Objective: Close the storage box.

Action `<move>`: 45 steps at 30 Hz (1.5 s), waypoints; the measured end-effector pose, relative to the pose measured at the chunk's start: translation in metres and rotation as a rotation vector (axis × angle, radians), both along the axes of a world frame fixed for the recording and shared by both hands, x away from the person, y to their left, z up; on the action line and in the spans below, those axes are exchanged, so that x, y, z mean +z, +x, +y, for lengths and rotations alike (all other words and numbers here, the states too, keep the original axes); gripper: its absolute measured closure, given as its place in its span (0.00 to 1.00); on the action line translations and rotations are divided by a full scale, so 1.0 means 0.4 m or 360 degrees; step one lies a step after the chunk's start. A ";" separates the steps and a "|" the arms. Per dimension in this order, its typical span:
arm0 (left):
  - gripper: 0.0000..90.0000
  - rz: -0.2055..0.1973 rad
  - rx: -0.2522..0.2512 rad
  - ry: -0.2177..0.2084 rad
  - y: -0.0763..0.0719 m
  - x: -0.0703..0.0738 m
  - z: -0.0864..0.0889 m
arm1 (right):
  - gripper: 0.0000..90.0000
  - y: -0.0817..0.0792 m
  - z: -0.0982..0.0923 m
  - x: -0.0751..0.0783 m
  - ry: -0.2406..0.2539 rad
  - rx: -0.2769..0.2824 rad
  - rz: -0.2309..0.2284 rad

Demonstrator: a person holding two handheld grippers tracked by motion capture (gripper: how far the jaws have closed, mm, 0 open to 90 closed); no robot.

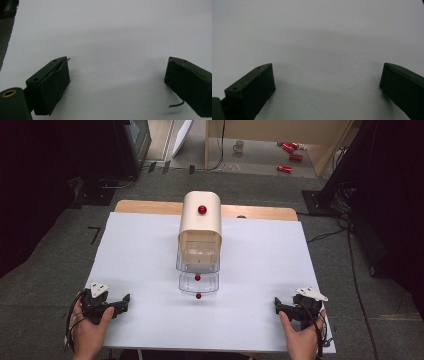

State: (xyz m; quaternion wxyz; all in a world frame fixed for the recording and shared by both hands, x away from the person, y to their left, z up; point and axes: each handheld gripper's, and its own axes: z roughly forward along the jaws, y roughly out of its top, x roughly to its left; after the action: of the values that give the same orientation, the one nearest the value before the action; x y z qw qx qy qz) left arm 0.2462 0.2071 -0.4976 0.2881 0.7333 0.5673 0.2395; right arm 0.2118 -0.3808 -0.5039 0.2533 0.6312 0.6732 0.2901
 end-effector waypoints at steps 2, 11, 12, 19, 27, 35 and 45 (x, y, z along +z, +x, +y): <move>0.06 0.0000 0.0000 0.0000 0.000 0.000 0.000 | 0.00 0.000 -0.002 0.001 0.0009 -0.0005 0.0001; 0.06 0.0000 0.0001 -0.0001 0.000 0.000 0.000 | 0.01 -0.009 0.016 0.014 0.0101 -0.0059 0.0021; 0.06 -0.0002 0.0004 -0.0005 0.000 0.000 -0.001 | 0.01 -0.011 0.021 0.017 0.0119 -0.0043 0.0028; 0.06 0.0001 0.0001 -0.0002 0.000 0.000 0.000 | 0.01 -0.014 0.076 0.059 0.0088 -0.0002 -0.0028; 0.06 -0.0002 0.0004 -0.0005 0.000 0.000 -0.001 | 0.00 -0.005 0.164 0.102 0.0106 0.0102 -0.0079; 0.06 -0.0001 0.0003 -0.0005 0.000 0.000 -0.001 | 0.00 0.011 0.266 0.147 0.0149 0.0234 -0.0133; 0.06 0.0002 0.0001 -0.0002 0.000 0.000 0.000 | 0.01 0.045 0.375 0.159 0.0165 0.0355 -0.0157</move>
State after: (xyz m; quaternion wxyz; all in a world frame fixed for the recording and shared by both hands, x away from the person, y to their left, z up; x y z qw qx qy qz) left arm 0.2463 0.2070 -0.4976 0.2883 0.7331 0.5678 0.2388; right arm 0.2296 -0.2306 -0.4402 0.2193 0.5496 0.7100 0.3818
